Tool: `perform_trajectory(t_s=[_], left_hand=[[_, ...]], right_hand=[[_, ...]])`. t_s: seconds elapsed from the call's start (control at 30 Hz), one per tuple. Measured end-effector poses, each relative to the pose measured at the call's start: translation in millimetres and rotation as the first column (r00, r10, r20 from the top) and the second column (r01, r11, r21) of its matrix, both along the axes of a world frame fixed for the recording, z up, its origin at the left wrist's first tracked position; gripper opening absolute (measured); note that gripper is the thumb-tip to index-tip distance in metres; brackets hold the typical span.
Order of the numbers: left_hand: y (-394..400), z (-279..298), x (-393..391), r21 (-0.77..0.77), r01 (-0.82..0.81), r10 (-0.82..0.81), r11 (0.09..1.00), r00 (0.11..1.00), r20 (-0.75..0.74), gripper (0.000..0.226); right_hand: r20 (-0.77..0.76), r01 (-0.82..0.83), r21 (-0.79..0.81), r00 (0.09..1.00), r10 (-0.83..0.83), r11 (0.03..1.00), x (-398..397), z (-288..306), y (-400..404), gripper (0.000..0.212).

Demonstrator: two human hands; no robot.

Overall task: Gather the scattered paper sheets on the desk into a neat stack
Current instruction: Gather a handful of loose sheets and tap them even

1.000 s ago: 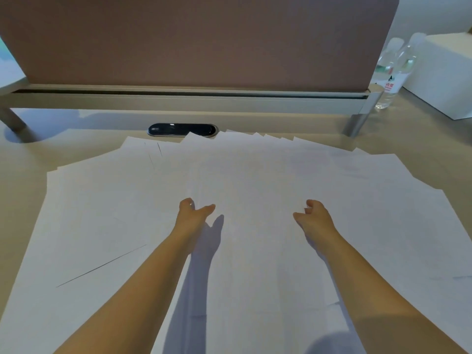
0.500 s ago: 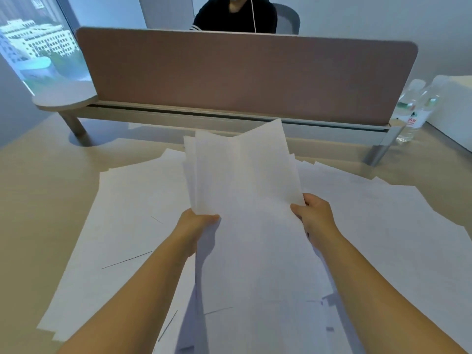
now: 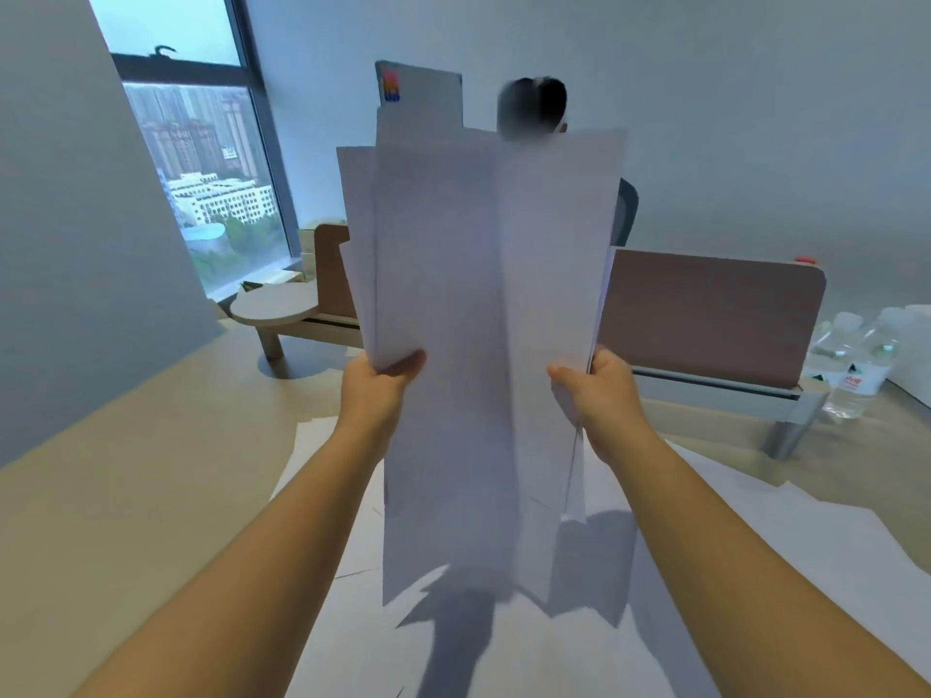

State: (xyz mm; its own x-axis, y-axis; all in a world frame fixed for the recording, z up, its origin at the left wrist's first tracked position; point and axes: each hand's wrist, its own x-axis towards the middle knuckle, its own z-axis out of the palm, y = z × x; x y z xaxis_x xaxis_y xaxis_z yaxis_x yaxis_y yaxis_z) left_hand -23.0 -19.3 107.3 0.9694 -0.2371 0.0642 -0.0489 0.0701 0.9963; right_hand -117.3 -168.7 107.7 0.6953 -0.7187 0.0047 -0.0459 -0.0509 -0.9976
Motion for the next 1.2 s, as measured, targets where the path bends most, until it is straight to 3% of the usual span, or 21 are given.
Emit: perform_trajectory(t_s=[0.13,0.3,0.47,0.7,0.83,1.0,1.07,1.2], left_hand=[[9,5,0,0.002,0.040,-0.041,0.999,0.998,0.050,0.040],[22,-27,7,0.017,0.072,-0.071,0.997,0.996,-0.051,0.034],[31,-54,12,0.114,0.083,-0.067,0.990,0.989,-0.134,0.048],[29,-47,17,0.044,0.106,-0.100,0.993,0.987,-0.124,0.025],[37,-46,25,0.021,0.127,-0.124,0.992,0.988,-0.093,0.040],[44,-75,33,0.081,0.202,-0.186,0.976,0.968,-0.166,0.039],[44,-88,32,0.109,0.248,-0.222,0.963,0.953,-0.206,0.052],[37,-100,33,0.033,0.262,-0.247,0.964,0.937,-0.246,0.063]], right_hand=[[0.032,-0.026,-0.004,0.999,0.026,1.000,2,6,5,0.032],[-0.036,-0.035,0.086,0.999,0.038,0.996,-1,-25,3,0.037],[-0.089,-0.066,0.111,0.993,0.077,0.992,-6,-44,4,0.036],[0.000,-0.058,0.088,0.998,0.058,0.994,8,-36,11,0.032],[0.058,-0.072,0.098,0.996,0.067,0.993,9,-31,4,0.029],[-0.060,-0.158,0.140,0.984,0.168,0.977,5,-57,-4,0.019],[-0.086,-0.168,0.170,0.979,0.184,0.971,4,-71,-3,0.016],[-0.012,-0.143,0.238,0.989,0.150,0.961,11,-81,2,0.022]])
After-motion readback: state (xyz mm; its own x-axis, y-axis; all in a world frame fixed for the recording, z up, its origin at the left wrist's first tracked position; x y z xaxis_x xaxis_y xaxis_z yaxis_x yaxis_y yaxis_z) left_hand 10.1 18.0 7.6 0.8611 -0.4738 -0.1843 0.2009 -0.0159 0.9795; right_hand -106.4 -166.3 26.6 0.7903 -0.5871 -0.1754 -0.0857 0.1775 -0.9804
